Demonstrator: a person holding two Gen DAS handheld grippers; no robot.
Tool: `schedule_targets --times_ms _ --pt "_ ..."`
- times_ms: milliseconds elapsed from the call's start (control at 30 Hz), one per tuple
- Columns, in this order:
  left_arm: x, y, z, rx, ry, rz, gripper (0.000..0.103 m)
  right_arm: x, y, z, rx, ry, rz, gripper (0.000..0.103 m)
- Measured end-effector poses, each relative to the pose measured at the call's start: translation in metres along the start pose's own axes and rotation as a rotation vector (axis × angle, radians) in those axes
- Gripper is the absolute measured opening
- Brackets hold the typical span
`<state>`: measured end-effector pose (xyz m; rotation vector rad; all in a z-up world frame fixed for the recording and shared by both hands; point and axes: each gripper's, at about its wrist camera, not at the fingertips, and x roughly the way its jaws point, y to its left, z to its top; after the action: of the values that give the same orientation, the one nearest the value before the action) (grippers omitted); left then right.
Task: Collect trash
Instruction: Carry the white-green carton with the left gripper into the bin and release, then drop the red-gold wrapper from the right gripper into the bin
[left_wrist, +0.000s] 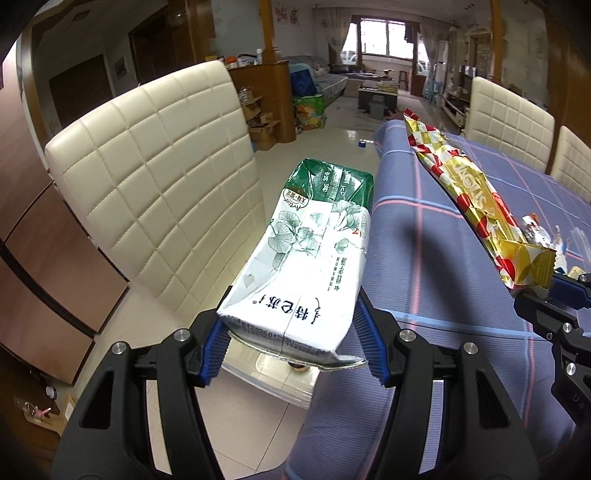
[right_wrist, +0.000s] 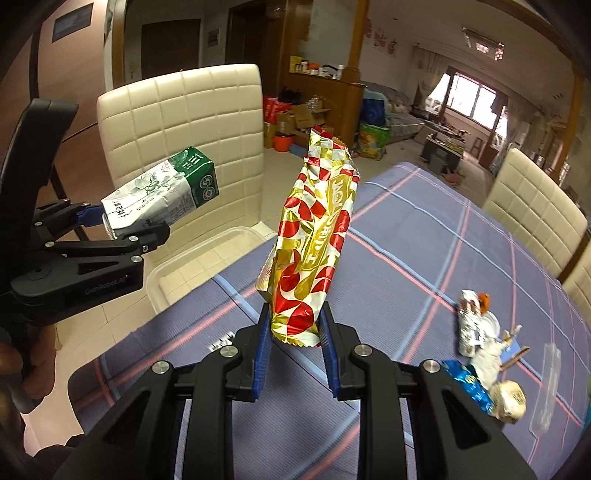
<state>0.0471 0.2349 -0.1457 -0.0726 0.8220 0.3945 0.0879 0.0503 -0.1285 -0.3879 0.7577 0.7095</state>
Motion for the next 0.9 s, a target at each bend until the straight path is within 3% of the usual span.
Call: schedule_targets --times_ms 367,400,433,500,667,900 --pt "0.028 0.016 0.003 -0.039 0.053 0.005 0.064 0.019 0.005 0.009 -0.021 0.013 0.031 0.024" --pt "0.030 0.017 0.003 -0.045 0.058 -0.002 0.068 0.021 0.004 0.010 -0.020 0.016 0.032 0.024" --pt "0.034 0.018 0.004 -0.061 0.073 -0.009 0.082 0.022 0.003 0.010 -0.019 0.018 0.033 0.024" --pt "0.037 0.023 0.005 -0.105 0.076 -0.010 0.100 0.026 0.001 0.009 -0.013 0.025 0.039 0.024" --pt "0.046 0.030 -0.001 -0.159 0.112 -0.014 0.100 0.033 0.002 0.009 -0.017 0.043 0.046 0.024" --pt "0.042 0.031 -0.009 -0.131 0.110 0.035 0.100 0.042 0.012 0.016 -0.050 0.050 0.073 0.025"
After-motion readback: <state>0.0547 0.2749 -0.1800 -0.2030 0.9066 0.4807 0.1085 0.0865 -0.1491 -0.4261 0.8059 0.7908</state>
